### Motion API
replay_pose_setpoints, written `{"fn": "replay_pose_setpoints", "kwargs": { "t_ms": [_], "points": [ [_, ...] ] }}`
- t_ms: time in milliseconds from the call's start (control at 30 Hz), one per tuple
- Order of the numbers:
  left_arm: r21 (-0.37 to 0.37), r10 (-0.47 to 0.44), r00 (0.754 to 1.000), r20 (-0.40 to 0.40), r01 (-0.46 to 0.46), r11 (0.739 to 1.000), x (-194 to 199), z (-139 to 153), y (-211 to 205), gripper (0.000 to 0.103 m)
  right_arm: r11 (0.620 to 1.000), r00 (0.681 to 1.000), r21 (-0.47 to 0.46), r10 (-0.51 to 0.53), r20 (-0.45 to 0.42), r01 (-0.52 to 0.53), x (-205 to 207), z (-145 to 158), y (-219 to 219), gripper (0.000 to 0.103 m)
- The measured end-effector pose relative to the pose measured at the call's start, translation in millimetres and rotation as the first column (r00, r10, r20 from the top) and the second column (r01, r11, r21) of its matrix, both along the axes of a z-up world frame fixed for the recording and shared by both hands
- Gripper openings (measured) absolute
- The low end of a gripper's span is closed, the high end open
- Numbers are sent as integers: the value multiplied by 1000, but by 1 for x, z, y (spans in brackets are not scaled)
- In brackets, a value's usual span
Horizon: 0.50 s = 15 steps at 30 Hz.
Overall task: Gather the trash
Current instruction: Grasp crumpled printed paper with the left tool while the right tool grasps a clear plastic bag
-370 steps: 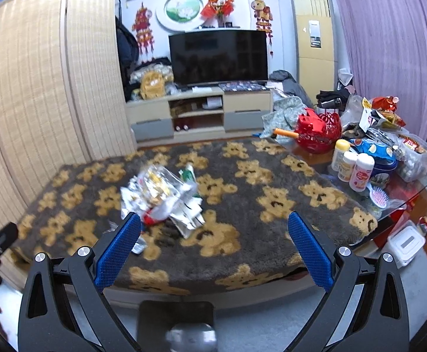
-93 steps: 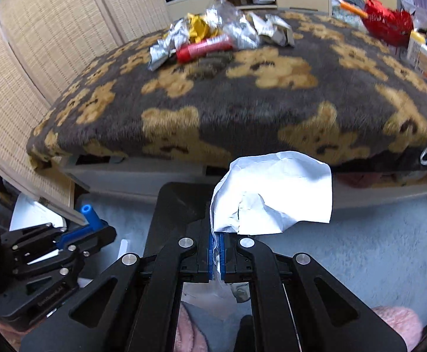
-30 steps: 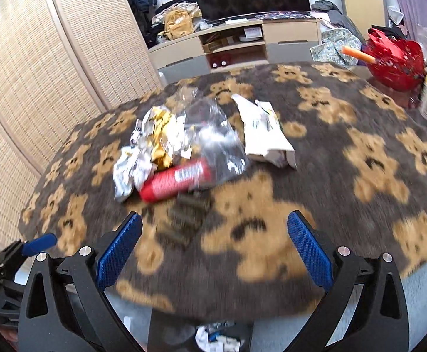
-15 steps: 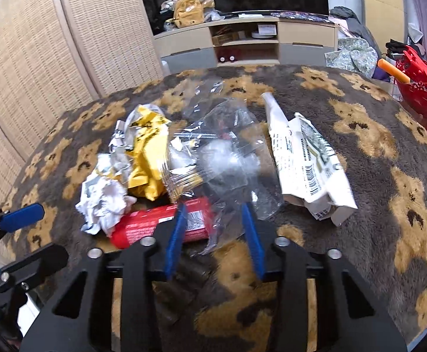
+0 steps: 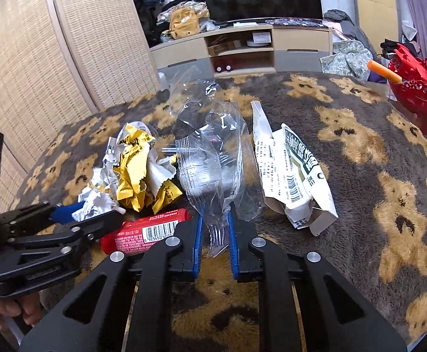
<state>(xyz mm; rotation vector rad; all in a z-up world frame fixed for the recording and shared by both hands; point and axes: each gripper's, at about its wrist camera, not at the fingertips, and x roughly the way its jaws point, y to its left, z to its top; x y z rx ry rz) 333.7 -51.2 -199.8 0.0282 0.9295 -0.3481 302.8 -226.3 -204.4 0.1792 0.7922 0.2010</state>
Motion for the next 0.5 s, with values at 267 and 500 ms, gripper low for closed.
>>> {"fn": "replay_pose_setpoints", "kwargs": {
  "t_ms": [267,500],
  "points": [
    [13,12,998,56,-12,1000,-13,20,1,19,1000,999,14,-6,39,5,-10,21,-4,16],
    [14,23,990,142,-25,1000,-48,70,2,15,1000,994,20,-7,111,4,-37,62,-6,16]
  ]
}}
